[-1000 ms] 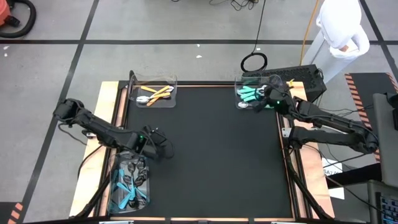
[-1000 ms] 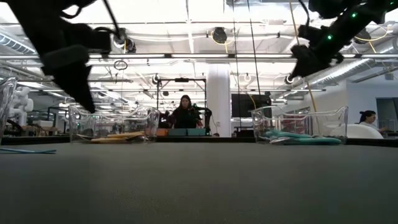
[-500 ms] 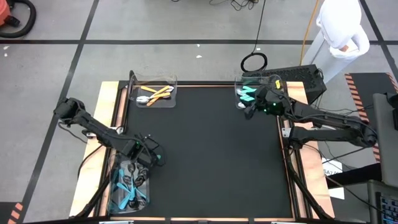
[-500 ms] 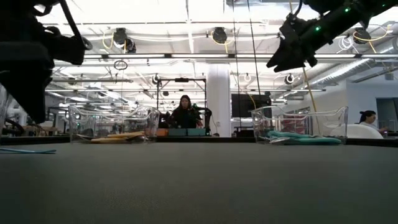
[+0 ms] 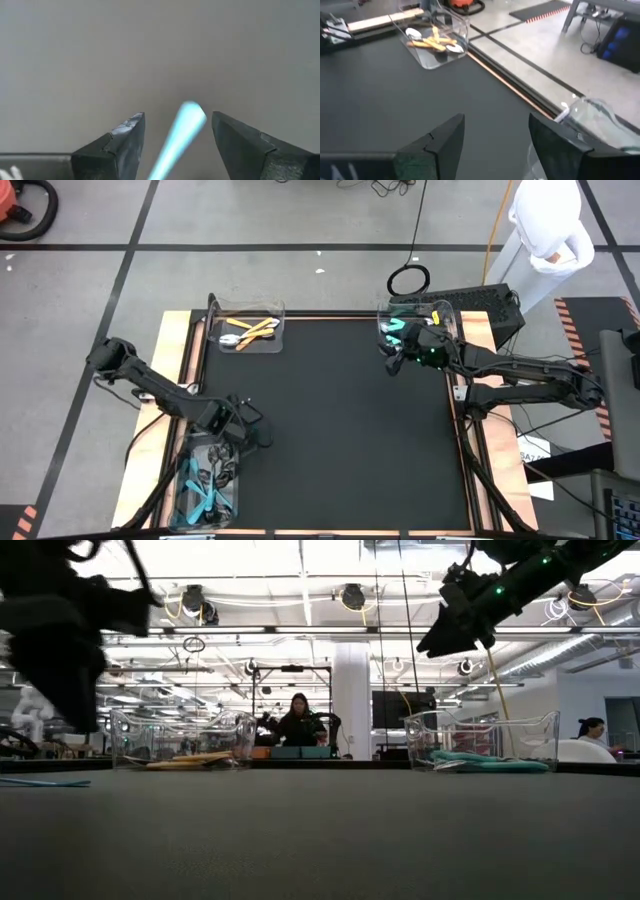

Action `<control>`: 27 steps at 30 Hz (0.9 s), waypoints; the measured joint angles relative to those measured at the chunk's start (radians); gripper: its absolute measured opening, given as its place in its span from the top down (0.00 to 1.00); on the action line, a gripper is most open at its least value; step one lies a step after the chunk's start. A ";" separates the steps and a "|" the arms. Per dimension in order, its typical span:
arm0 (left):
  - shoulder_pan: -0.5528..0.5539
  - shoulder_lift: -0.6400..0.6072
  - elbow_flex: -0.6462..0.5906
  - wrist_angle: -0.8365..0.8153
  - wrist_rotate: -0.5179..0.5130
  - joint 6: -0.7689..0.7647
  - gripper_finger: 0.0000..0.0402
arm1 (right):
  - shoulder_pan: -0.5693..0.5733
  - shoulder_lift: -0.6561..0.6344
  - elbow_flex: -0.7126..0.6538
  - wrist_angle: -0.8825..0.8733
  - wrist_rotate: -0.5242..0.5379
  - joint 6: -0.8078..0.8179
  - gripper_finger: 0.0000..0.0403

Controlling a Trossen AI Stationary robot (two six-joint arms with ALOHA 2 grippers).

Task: Sort silverware by color (type)
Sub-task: Put the blue spoon into the bottom bin

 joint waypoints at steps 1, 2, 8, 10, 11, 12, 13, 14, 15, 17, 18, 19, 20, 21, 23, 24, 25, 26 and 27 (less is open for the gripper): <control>0.017 0.000 0.000 0.007 -0.032 0.026 0.43 | 0.000 0.000 0.000 0.012 0.000 -0.004 0.46; 0.034 0.000 0.000 0.012 -0.054 0.052 0.43 | 0.000 0.000 0.000 0.019 0.000 -0.008 0.46; 0.161 0.002 -0.001 0.008 -0.049 0.131 0.43 | 0.000 0.000 0.000 0.018 0.000 -0.014 0.46; 0.197 0.013 -0.013 0.018 0.061 0.172 0.43 | 0.000 0.000 0.000 0.016 0.000 -0.014 0.46; 0.207 0.020 -0.023 0.020 0.115 0.192 0.43 | 0.000 0.000 0.000 0.016 0.000 -0.014 0.46; 0.215 0.028 -0.033 0.019 0.155 0.203 0.43 | 0.000 0.000 0.000 0.016 -0.001 -0.014 0.46; 0.222 0.039 -0.038 0.019 0.183 0.218 0.43 | 0.000 0.000 0.000 0.017 -0.003 -0.014 0.46; 0.229 0.051 -0.043 0.022 0.202 0.225 0.43 | 0.000 0.000 0.000 0.017 -0.006 -0.017 0.46; 0.233 0.062 -0.046 0.024 0.215 0.233 0.43 | 0.000 0.000 0.000 0.016 -0.013 -0.018 0.46; 0.237 0.087 -0.047 0.028 0.250 0.253 0.43 | 0.000 0.000 0.000 0.017 -0.026 -0.022 0.46; 0.237 0.100 -0.047 0.036 0.273 0.264 0.43 | 0.000 0.000 0.000 0.016 -0.026 -0.022 0.46; 0.236 0.112 -0.047 0.041 0.289 0.276 0.43 | 0.000 0.000 0.000 0.016 -0.026 -0.025 0.46; 0.235 0.124 -0.047 0.044 0.306 0.280 0.43 | 0.000 0.000 0.000 0.016 -0.026 -0.026 0.46; 0.236 0.135 -0.046 0.045 0.323 0.280 0.43 | 0.000 0.000 0.000 0.014 -0.026 -0.030 0.46; 0.238 0.152 -0.042 0.044 0.341 0.281 0.43 | 0.000 0.000 0.000 0.010 -0.026 -0.040 0.46; 0.238 0.157 -0.042 0.042 0.344 0.276 0.43 | 0.000 0.000 0.000 0.010 -0.026 -0.041 0.46; 0.237 0.160 -0.042 0.040 0.346 0.271 0.44 | 0.000 0.000 0.001 0.010 -0.026 -0.041 0.46; 0.239 0.161 -0.040 0.035 0.347 0.265 0.45 | 0.000 0.000 0.000 0.009 -0.026 -0.044 0.46; 0.242 0.161 -0.036 0.024 0.350 0.250 0.47 | 0.000 0.000 0.001 0.009 -0.026 -0.045 0.46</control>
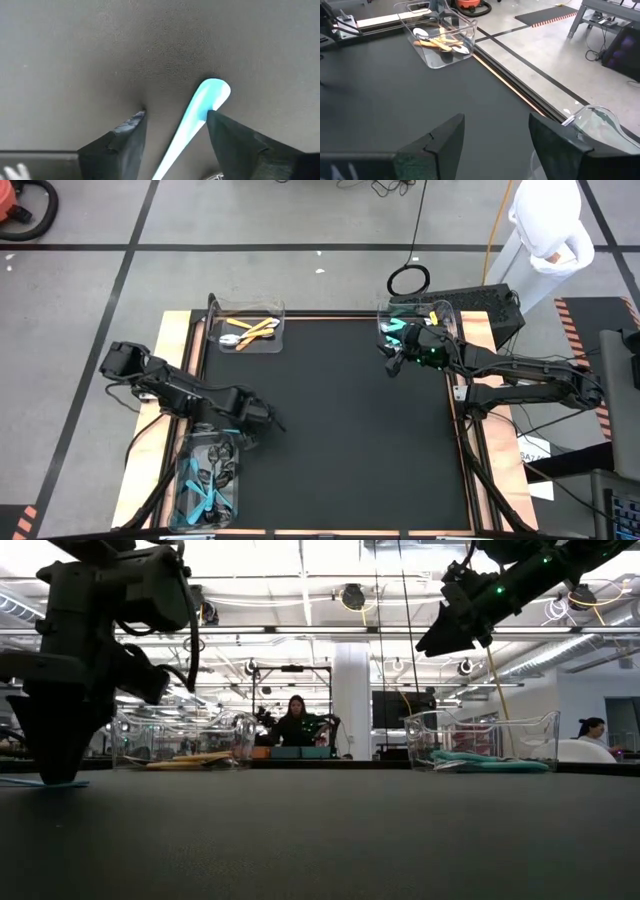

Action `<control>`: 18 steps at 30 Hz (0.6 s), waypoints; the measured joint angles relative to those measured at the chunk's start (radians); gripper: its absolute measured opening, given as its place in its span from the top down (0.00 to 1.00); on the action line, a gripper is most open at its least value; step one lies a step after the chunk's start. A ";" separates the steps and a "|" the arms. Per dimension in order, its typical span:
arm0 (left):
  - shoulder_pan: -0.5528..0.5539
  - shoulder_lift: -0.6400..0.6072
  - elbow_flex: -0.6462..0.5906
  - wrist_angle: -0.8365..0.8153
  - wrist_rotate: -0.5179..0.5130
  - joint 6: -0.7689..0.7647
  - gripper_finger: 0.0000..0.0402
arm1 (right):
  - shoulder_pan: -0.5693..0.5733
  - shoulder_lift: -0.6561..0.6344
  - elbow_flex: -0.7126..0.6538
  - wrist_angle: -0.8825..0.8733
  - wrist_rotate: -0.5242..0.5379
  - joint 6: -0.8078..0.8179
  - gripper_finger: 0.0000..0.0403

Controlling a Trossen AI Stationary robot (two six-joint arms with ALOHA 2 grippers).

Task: Sort silverware by color (type)
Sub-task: Put the blue spoon into the bottom bin

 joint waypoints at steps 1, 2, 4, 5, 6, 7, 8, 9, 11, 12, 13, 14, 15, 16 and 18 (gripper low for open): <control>0.004 0.002 0.006 -0.011 0.004 -0.005 0.49 | 0.000 0.000 0.000 0.000 0.000 -0.003 0.46; 0.007 0.002 0.012 -0.023 0.008 -0.009 0.51 | 0.000 0.000 0.000 0.000 0.000 -0.003 0.46; 0.008 0.002 0.015 -0.054 0.009 -0.009 0.56 | 0.000 0.000 0.000 0.000 0.000 -0.003 0.46; 0.008 0.003 0.014 -0.052 0.015 -0.002 0.58 | 0.000 0.000 0.000 0.000 0.000 -0.003 0.46; 0.008 0.003 0.012 -0.043 0.019 0.006 0.61 | 0.000 0.000 0.000 0.000 0.000 -0.003 0.46; 0.008 0.002 0.006 -0.027 0.020 0.018 0.63 | 0.000 0.000 0.000 0.000 0.000 -0.003 0.46; 0.008 0.001 0.001 -0.009 0.020 0.028 0.65 | 0.000 0.000 0.000 0.000 0.000 -0.003 0.46; 0.009 0.001 -0.003 0.015 0.017 0.040 0.67 | 0.000 0.000 0.000 -0.001 0.000 -0.003 0.46; 0.017 0.000 -0.005 0.090 -0.008 0.062 0.71 | 0.000 0.000 0.000 0.000 0.000 -0.003 0.46; 0.025 0.001 -0.005 0.138 -0.031 0.077 0.72 | 0.000 0.000 0.000 0.001 0.000 -0.003 0.46; 0.035 0.002 -0.005 0.186 -0.063 0.090 0.74 | 0.000 0.000 0.000 0.001 0.000 -0.003 0.46; 0.046 0.004 -0.005 0.229 -0.098 0.108 0.75 | 0.000 0.000 0.000 0.003 0.000 -0.001 0.46; 0.058 0.006 -0.006 0.264 -0.128 0.129 0.77 | 0.000 0.000 0.000 0.006 0.000 0.002 0.47; 0.069 0.006 -0.008 0.301 -0.163 0.148 0.78 | 0.000 0.000 0.000 0.008 0.000 0.003 0.47; 0.089 0.006 -0.001 0.367 -0.208 0.168 0.80 | 0.000 0.000 0.000 0.007 0.000 0.004 0.47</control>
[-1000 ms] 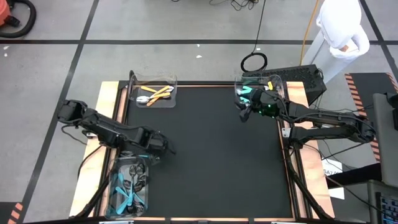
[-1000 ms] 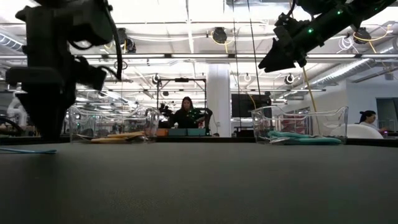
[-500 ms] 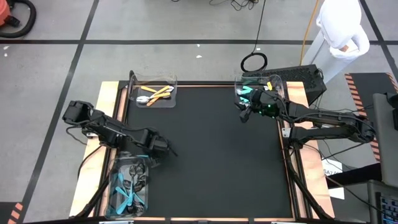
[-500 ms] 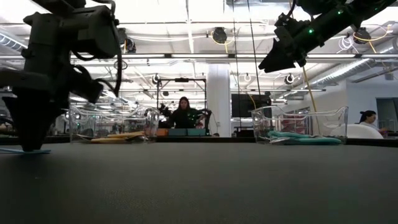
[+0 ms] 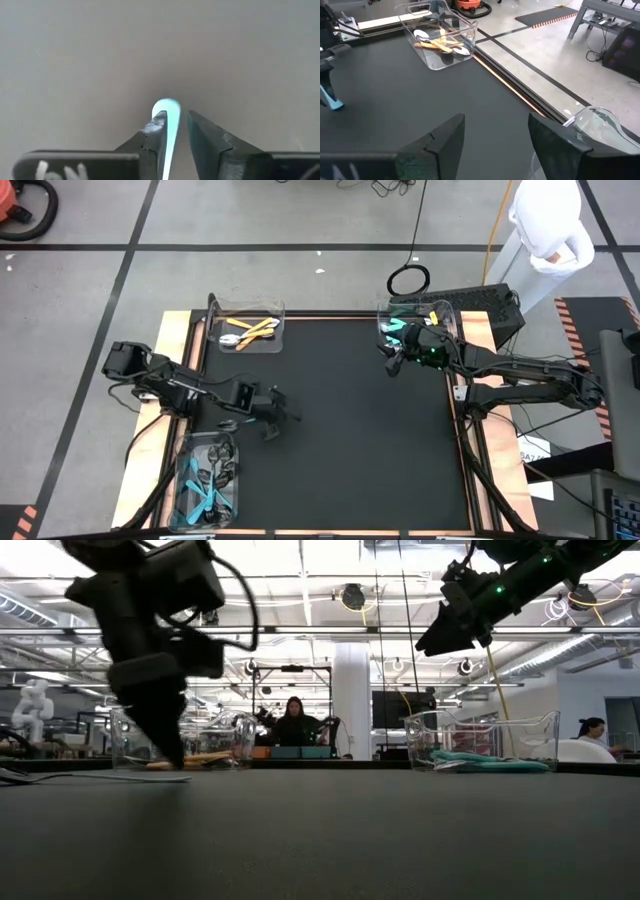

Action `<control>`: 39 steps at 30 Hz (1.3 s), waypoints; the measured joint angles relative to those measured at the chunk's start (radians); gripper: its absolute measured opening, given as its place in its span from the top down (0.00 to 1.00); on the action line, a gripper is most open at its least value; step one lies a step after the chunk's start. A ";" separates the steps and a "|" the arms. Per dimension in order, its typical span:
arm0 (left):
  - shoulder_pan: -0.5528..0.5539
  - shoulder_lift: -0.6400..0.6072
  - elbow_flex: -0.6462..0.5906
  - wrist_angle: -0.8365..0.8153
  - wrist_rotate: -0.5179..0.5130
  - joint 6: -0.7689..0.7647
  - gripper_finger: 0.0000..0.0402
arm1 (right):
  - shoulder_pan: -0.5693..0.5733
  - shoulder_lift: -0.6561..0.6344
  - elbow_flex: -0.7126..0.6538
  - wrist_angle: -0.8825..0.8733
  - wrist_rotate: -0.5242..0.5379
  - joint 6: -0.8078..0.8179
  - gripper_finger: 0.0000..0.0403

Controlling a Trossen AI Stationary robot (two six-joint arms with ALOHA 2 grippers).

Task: Sort silverware by color (type)
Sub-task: Put the blue spoon into the bottom bin

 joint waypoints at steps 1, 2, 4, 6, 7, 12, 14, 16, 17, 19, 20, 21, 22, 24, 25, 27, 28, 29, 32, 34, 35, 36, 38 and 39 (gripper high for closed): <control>0.009 0.000 0.012 0.002 -0.007 0.014 0.81 | 0.000 0.000 0.000 -0.001 0.000 0.002 0.47; 0.015 0.000 0.024 -0.010 -0.011 0.018 0.82 | 0.000 0.000 0.000 -0.005 0.000 0.007 0.47; 0.021 0.000 0.045 -0.050 -0.014 0.019 0.82 | 0.000 0.000 0.000 -0.017 -0.004 0.016 0.47; 0.019 -0.001 0.063 -0.123 -0.014 0.020 0.82 | 0.000 0.000 0.000 -0.036 -0.004 0.018 0.47; 0.019 -0.002 0.068 -0.163 -0.012 0.014 0.81 | 0.000 0.000 0.000 -0.042 -0.004 0.020 0.47; 0.020 -0.002 0.059 -0.321 0.041 -0.065 0.71 | 0.000 0.000 0.000 -0.063 -0.002 0.037 0.47; 0.020 -0.002 0.054 -0.350 0.069 -0.069 0.65 | 0.000 0.000 0.000 -0.063 -0.002 0.038 0.47; 0.019 -0.002 0.053 -0.355 0.095 -0.069 0.58 | 0.000 0.000 0.000 -0.063 -0.002 0.039 0.47; 0.019 -0.002 0.053 -0.355 0.100 -0.069 0.55 | 0.000 0.000 0.000 -0.063 -0.002 0.039 0.47; 0.019 -0.002 0.053 -0.358 0.103 -0.069 0.51 | 0.002 0.000 0.000 -0.065 -0.003 0.039 0.47; 0.019 -0.002 0.053 -0.363 0.105 -0.069 0.50 | 0.004 0.000 0.000 -0.068 -0.003 0.043 0.47; 0.019 -0.001 0.053 -0.370 0.107 -0.069 0.49 | 0.007 0.000 0.000 -0.072 -0.007 0.046 0.47; 0.020 0.002 0.053 -0.380 0.107 -0.069 0.49 | 0.011 0.000 0.000 -0.075 -0.015 0.046 0.47; 0.022 0.011 0.053 -0.405 0.106 -0.069 0.50 | 0.019 0.000 0.000 -0.079 -0.023 0.049 0.47; 0.022 0.021 0.053 -0.417 0.106 -0.069 0.51 | 0.025 0.000 0.000 -0.083 -0.024 0.053 0.47; 0.022 0.047 0.056 -0.422 0.107 -0.066 0.56 | 0.034 0.000 0.000 -0.084 -0.023 0.054 0.47; 0.022 0.058 0.059 -0.421 0.108 -0.054 0.58 | 0.038 0.000 0.000 -0.086 -0.023 0.054 0.47; 0.022 0.070 0.060 -0.420 0.108 -0.039 0.61 | 0.042 0.000 0.000 -0.086 -0.023 0.057 0.47; 0.021 0.097 0.062 -0.412 0.114 0.002 0.70 | 0.051 0.000 0.000 -0.085 -0.023 0.065 0.47; 0.021 0.100 0.061 -0.405 0.117 0.019 0.77 | 0.056 0.000 0.000 -0.085 -0.023 0.072 0.47; 0.021 0.100 0.061 -0.401 0.119 0.020 0.81 | 0.059 0.000 0.000 -0.086 -0.023 0.074 0.47; 0.021 0.100 0.064 -0.400 0.121 0.021 0.85 | 0.061 0.000 0.000 -0.086 -0.023 0.077 0.47; 0.020 0.094 0.070 -0.403 0.124 0.034 0.94 | 0.066 0.000 0.000 -0.086 -0.023 0.080 0.47; 0.020 0.091 0.074 -0.406 0.123 0.038 0.96 | 0.068 0.000 0.000 -0.085 -0.023 0.080 0.47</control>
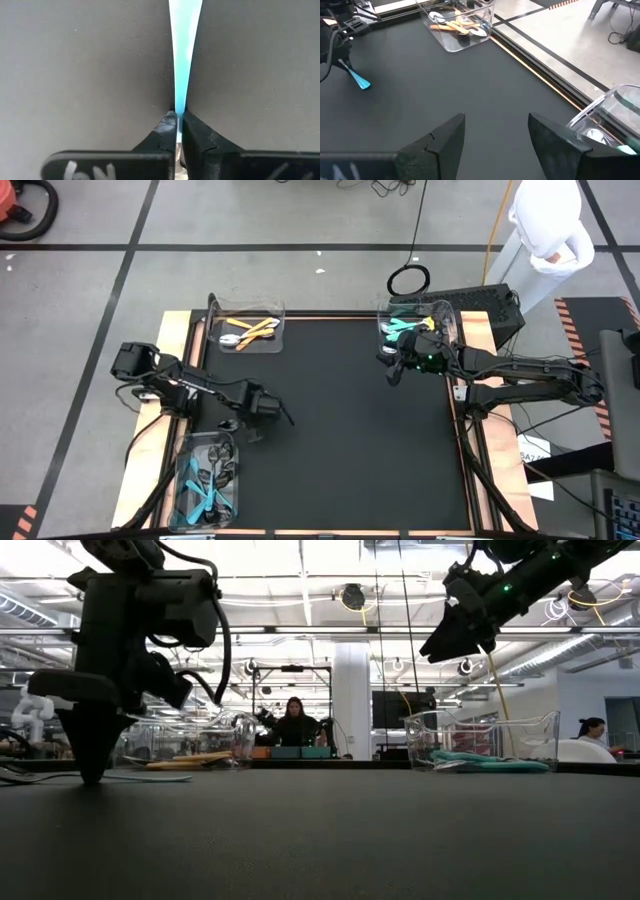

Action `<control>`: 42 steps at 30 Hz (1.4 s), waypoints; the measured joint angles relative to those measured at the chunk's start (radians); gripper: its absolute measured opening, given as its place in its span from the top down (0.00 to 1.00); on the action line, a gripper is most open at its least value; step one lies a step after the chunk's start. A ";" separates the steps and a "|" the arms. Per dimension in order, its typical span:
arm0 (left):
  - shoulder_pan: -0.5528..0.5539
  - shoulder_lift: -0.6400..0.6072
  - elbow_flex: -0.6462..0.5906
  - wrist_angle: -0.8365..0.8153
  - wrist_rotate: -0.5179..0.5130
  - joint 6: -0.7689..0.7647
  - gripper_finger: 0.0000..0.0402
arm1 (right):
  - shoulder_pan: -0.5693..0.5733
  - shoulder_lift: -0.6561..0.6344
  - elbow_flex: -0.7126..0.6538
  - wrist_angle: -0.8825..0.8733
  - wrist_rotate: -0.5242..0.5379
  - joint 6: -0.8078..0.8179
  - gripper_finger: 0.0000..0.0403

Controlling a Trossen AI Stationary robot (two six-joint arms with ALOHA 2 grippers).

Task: Sort silverware by color (type)
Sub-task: Put the blue spoon into the bottom bin

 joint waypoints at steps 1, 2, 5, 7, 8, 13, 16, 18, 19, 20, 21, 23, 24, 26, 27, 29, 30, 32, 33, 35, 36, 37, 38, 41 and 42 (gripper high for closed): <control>0.000 -0.003 0.004 -0.004 -0.002 0.000 0.97 | 0.002 0.000 0.000 0.000 0.000 0.000 0.47; 0.000 -0.009 0.009 -0.008 -0.006 0.000 0.97 | 0.004 0.000 0.000 0.000 0.000 0.000 0.47; 0.004 -0.031 0.032 -0.041 -0.086 0.009 0.96 | 0.010 0.000 0.000 0.005 0.001 0.019 0.47; 0.004 -0.059 0.068 -0.087 -0.153 0.006 0.98 | 0.011 0.000 0.000 0.004 0.001 0.029 0.47; 0.003 -0.074 0.092 -0.128 -0.179 -0.001 0.98 | 0.011 0.000 0.000 0.005 0.001 0.034 0.47; -0.026 -0.149 0.244 -0.388 -0.293 -0.120 0.99 | 0.011 0.000 0.000 0.007 0.001 0.056 0.47; -0.076 -0.193 0.337 -0.580 -0.268 -0.297 0.99 | 0.011 0.000 0.000 0.012 0.002 0.072 0.47; -0.109 -0.224 0.378 -0.694 -0.203 -0.423 0.99 | 0.011 0.000 0.000 0.015 0.003 0.082 0.47; -0.128 -0.240 0.390 -0.737 -0.166 -0.472 0.99 | 0.011 0.000 0.000 0.019 0.003 0.082 0.47; -0.150 -0.257 0.392 -0.748 -0.121 -0.521 0.99 | 0.011 0.000 0.000 0.020 0.003 0.082 0.47; -0.174 -0.278 0.387 -0.740 -0.073 -0.562 0.99 | 0.011 0.000 0.000 0.019 0.003 0.082 0.47; -0.233 -0.322 0.370 -0.702 -0.011 -0.676 0.98 | 0.011 0.006 0.000 0.025 0.005 0.081 0.47; -0.261 -0.335 0.367 -0.686 0.000 -0.741 0.98 | 0.011 0.010 0.000 0.031 0.005 0.081 0.47; -0.329 -0.346 0.359 -0.658 -0.008 -0.875 0.98 | 0.011 0.015 -0.001 0.031 0.005 0.078 0.47; -0.365 -0.345 0.358 -0.649 -0.019 -0.952 0.98 | 0.011 0.023 -0.001 0.042 0.005 0.077 0.47; -0.435 -0.345 0.358 -0.639 -0.025 -1.094 0.98 | 0.011 0.033 -0.001 0.043 0.006 0.073 0.47; -0.471 -0.344 0.358 -0.633 -0.029 -1.167 0.98 | 0.011 0.040 -0.001 0.039 0.006 0.067 0.47; -0.547 -0.332 0.358 -0.597 -0.049 -1.324 0.98 | 0.011 0.052 -0.001 0.041 0.006 0.056 0.47; -0.584 -0.323 0.358 -0.577 -0.060 -1.402 0.98 | 0.011 0.060 -0.001 0.041 0.006 0.052 0.47; -0.660 -0.298 0.358 -0.549 -0.062 -1.538 0.98 | 0.011 0.077 -0.001 0.041 0.006 0.049 0.47; -0.695 -0.282 0.358 -0.537 -0.063 -1.598 0.98 | 0.011 0.088 -0.001 0.041 0.006 0.046 0.47; -0.728 -0.264 0.358 -0.522 -0.067 -1.657 0.98 | 0.011 0.096 -0.001 0.041 0.006 0.044 0.47; -0.756 -0.245 0.358 -0.511 -0.073 -1.704 0.97 | 0.011 0.106 -0.001 0.044 0.006 0.041 0.47; -0.795 -0.186 0.358 -0.484 -0.027 -1.737 0.90 | 0.011 0.132 -0.001 0.065 0.004 0.025 0.47; -0.799 -0.166 0.358 -0.485 -0.009 -1.738 0.87 | 0.011 0.139 -0.001 0.074 0.002 0.023 0.47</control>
